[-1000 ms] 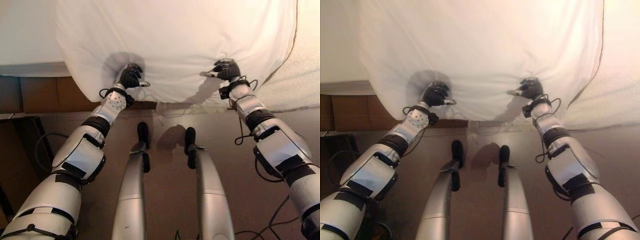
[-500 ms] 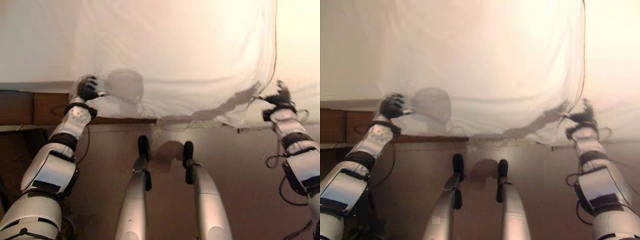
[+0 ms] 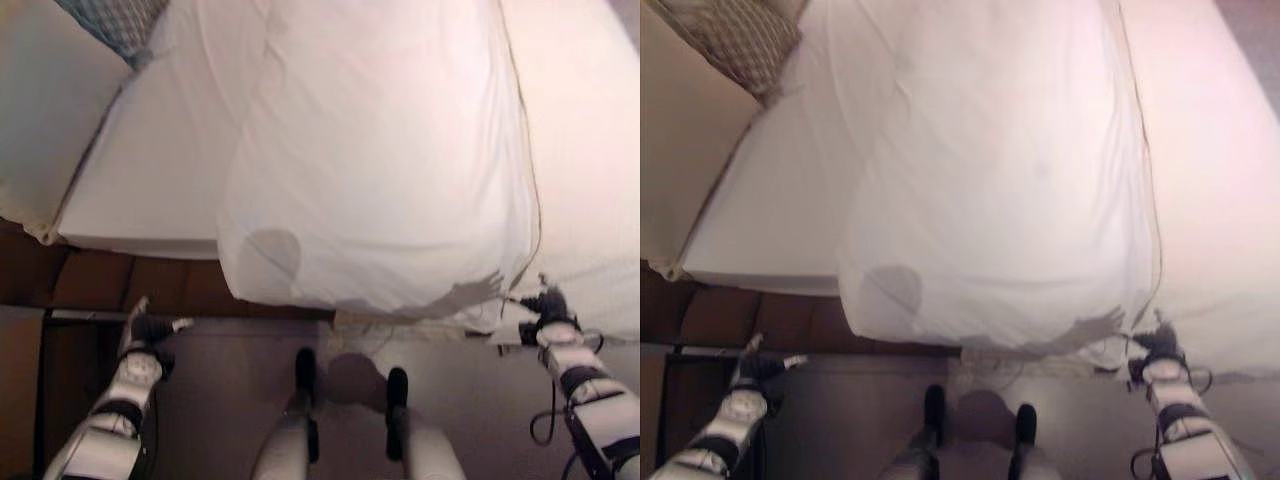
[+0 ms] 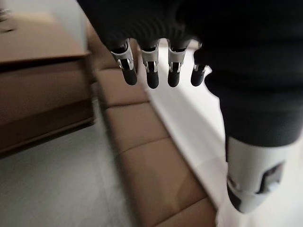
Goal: Make the bed
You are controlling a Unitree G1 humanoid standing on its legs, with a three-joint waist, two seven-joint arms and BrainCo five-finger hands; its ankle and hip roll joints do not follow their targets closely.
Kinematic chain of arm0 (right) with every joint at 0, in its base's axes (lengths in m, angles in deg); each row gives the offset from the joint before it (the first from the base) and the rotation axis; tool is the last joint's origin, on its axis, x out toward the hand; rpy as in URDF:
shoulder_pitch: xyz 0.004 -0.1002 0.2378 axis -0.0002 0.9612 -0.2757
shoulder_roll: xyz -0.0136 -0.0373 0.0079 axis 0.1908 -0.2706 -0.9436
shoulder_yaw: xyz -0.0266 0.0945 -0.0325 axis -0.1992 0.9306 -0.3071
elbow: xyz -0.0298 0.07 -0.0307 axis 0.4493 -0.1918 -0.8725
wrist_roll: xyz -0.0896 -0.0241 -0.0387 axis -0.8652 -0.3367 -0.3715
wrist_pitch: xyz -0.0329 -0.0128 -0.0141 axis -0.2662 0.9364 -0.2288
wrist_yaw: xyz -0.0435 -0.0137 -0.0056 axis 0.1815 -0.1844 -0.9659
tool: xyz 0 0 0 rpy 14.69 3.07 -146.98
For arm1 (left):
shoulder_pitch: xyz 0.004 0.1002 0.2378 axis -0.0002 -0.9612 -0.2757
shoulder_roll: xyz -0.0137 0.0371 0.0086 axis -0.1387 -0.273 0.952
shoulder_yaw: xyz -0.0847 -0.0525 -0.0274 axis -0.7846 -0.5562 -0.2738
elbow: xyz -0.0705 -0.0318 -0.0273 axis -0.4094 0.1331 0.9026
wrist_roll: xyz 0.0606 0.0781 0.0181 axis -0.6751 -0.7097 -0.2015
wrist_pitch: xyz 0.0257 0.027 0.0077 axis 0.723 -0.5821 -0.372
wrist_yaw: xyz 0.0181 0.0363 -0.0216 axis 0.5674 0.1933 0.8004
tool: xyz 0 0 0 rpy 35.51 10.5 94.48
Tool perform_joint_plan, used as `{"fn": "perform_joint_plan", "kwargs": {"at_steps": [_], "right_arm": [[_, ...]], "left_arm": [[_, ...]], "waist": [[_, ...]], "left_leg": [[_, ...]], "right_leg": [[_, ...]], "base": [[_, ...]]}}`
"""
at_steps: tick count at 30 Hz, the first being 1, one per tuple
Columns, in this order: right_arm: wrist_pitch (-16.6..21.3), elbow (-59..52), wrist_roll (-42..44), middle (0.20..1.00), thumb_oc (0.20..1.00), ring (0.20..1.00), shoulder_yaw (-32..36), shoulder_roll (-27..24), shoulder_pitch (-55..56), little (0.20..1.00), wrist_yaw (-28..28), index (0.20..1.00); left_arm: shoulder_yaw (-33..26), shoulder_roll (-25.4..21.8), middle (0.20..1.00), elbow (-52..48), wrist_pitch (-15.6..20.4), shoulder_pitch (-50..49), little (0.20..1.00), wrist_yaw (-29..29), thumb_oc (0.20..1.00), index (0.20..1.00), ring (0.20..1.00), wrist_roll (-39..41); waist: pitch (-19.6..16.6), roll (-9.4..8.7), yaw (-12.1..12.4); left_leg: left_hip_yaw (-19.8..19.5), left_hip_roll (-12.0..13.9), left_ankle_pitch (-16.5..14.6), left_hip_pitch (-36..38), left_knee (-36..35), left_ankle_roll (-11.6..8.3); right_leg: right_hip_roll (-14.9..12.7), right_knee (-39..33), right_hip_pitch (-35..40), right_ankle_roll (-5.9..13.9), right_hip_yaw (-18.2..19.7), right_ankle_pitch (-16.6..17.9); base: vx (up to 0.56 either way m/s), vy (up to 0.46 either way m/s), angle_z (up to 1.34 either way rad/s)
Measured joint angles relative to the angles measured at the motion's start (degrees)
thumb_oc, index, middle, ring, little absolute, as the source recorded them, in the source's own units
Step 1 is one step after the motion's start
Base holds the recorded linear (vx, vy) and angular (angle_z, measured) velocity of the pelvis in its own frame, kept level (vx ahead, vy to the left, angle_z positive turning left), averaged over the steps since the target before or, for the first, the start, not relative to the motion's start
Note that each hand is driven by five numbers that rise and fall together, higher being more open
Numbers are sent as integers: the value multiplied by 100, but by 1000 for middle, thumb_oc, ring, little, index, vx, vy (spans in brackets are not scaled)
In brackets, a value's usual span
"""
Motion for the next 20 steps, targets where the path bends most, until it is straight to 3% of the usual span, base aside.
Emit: {"fn": "perform_joint_plan", "kwargs": {"at_steps": [3, 11, 14, 20], "right_arm": [[-10, 68, -41, 1000, 1000, 1000, 95, 417, 450, 1000, -94, 1000], [80, 333, -21, 1000, 1000, 1000, 301, 1067, 1107, 1000, -251, 1000], [60, 462, -41, 1000, 1000, 1000, 70, 1364, 1370, 1000, -399, 1000], [-37, 609, -244, 1000, 1000, 1000, -445, 1681, 1654, 1000, -656, 1000]], "left_arm": [[164, 558, 1000, 95, 4, -401, 1000, -169, 1000, 1000, 1000, -171], [173, 1074, 1000, 278, -40, -838, 1000, -564, 1000, 1000, 1000, -155], [481, 1444, 1000, 337, -86, -948, 1000, -786, 1000, 1000, 1000, -151], [1031, 1723, 1000, 442, -187, -998, 1000, -1139, 1000, 1000, 1000, -236]], "waist": [[-265, -57, -17], [-795, -148, -36], [-1035, -121, -78], [-1328, -90, -168]], "left_leg": [[-4, -27, -42, 349, -100, 0], [5, 0, -184, 826, -104, -40], [13, 18, -238, 955, -105, -51], [23, 16, -324, 1159, -105, -38]], "right_leg": [[16, -368, 479, 58, 10, 45], [87, -850, 1146, 26, 15, 181], [84, -944, 1341, 14, 14, 180], [107, -1010, 1561, -24, 28, 173]], "base": [[81, 13, 5], [84, 12, -2], [64, 14, 0], [22, 12, -2]]}}
